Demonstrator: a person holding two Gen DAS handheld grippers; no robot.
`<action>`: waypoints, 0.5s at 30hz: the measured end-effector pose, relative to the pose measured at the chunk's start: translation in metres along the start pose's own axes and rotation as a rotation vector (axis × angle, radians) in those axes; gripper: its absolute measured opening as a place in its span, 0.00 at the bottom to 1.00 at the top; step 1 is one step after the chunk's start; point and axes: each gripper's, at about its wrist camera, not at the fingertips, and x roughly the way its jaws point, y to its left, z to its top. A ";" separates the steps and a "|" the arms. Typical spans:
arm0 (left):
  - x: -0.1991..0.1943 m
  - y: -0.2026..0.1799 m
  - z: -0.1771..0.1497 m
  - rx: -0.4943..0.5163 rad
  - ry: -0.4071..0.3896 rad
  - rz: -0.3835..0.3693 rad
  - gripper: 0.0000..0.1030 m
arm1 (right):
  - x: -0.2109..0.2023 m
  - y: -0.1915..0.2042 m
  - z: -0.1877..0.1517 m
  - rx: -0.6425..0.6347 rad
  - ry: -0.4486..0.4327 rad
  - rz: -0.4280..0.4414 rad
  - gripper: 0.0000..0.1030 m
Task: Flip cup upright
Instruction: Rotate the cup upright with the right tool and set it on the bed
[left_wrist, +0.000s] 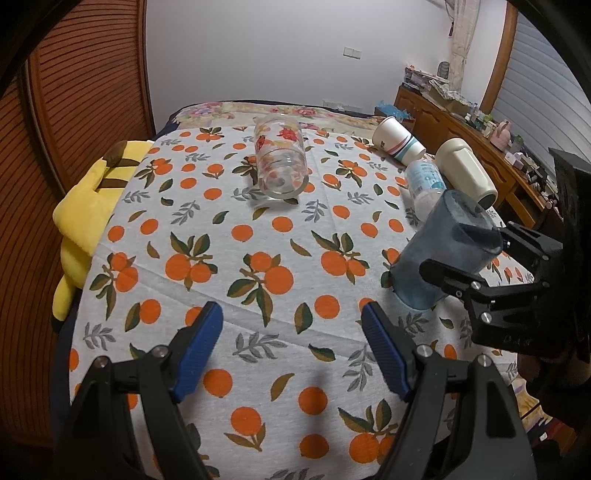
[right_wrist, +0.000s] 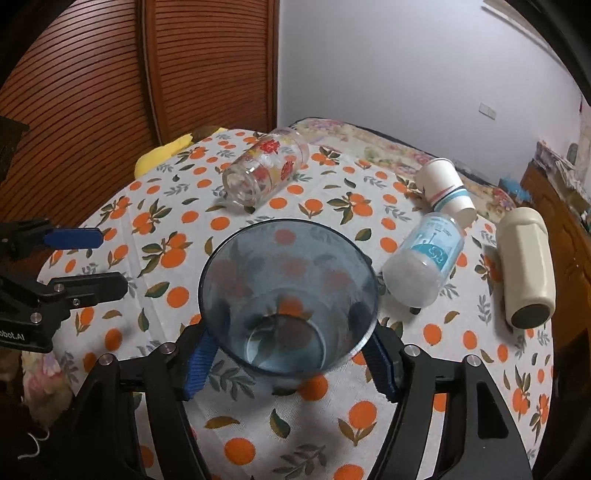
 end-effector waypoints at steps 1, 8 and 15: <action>-0.001 -0.002 0.000 0.001 -0.004 0.001 0.75 | -0.002 0.000 0.000 0.004 -0.003 0.008 0.80; -0.013 -0.014 0.004 0.005 -0.058 0.008 0.75 | -0.026 -0.008 -0.009 0.064 -0.015 0.056 0.82; -0.032 -0.029 0.006 0.012 -0.145 0.030 0.76 | -0.067 -0.021 -0.021 0.129 -0.101 0.037 0.84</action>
